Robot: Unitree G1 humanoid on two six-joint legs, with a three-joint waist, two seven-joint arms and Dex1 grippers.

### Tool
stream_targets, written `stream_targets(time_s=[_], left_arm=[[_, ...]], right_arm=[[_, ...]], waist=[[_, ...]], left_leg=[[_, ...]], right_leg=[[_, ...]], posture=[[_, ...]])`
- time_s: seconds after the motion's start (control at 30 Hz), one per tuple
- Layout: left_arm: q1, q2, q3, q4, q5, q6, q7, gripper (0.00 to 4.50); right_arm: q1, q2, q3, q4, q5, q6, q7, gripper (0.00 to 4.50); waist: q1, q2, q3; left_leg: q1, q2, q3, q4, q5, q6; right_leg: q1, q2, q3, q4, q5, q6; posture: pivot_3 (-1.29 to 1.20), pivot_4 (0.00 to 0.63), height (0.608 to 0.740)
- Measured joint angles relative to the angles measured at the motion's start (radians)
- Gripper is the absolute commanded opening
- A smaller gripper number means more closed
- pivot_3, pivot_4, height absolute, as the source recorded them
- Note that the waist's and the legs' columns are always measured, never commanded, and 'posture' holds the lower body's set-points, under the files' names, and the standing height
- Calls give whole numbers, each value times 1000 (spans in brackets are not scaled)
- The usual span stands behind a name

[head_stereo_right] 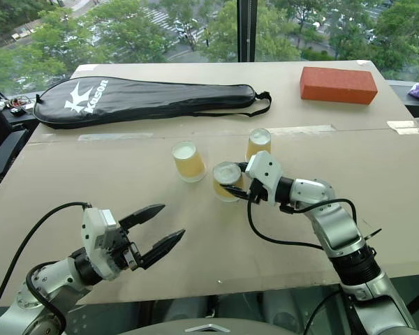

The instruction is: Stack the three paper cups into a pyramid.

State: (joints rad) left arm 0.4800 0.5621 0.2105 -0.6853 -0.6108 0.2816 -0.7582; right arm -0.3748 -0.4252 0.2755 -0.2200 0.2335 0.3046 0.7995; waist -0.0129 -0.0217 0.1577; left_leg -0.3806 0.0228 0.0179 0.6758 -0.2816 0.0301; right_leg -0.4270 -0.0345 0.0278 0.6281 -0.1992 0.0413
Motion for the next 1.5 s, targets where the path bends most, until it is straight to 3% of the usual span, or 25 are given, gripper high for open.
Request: stream_targets(time_s=[0.3,0.37,0.5,0.63,0.93,1.1,1.5], left_arm=[[12,-9,14,-2,1,-6,17,4500],[12,-13,13,-2,1,-8,21,4500],[9,-15,10,-3,2,-8,23,4500],[8,-15,11,-3,2,-8,24,4500],[-3,-18,11,-4,-1,-8,21,4500],[-19,-2,12,-4,-15,-9,-12,4500],[-42,16,19,-14,-52,-3,-22,4500]], right_arm=[[-50,38,1,96,-33,-4,2,1841],[-56,53,11,138,-31,-2,19,2849],[-66,54,24,207,-46,-13,41,4439],[-72,32,-21,194,-40,-47,39,4439],[-93,-90,-258,10,175,79,72,4439],[-128,-88,-258,151,88,51,2,4439],[-263,59,-196,477,-15,-22,-66,4439]], waist=[[-1,0,0],[-1,0,0],[-2,1,0],[0,1,1],[0,1,1],[-2,0,1],[-2,1,1]], left_leg=[[0,0,1,0,0,0],[0,0,1,0,0,0],[0,0,1,0,0,0],[-1,0,1,0,0,0],[0,0,0,0,0,0],[0,0,3,0,0,0],[-1,0,2,-2,0,0]], right_leg=[[0,0,-1,0,0,0],[0,0,0,0,0,0],[0,0,0,0,0,0],[0,0,0,0,0,0],[0,0,0,0,0,0],[0,1,0,0,0,0],[-2,1,0,0,0,-1]], posture=[[0,150,740],[0,150,740],[0,150,740],[0,150,740],[0,150,740],[0,150,740],[0,150,740]])
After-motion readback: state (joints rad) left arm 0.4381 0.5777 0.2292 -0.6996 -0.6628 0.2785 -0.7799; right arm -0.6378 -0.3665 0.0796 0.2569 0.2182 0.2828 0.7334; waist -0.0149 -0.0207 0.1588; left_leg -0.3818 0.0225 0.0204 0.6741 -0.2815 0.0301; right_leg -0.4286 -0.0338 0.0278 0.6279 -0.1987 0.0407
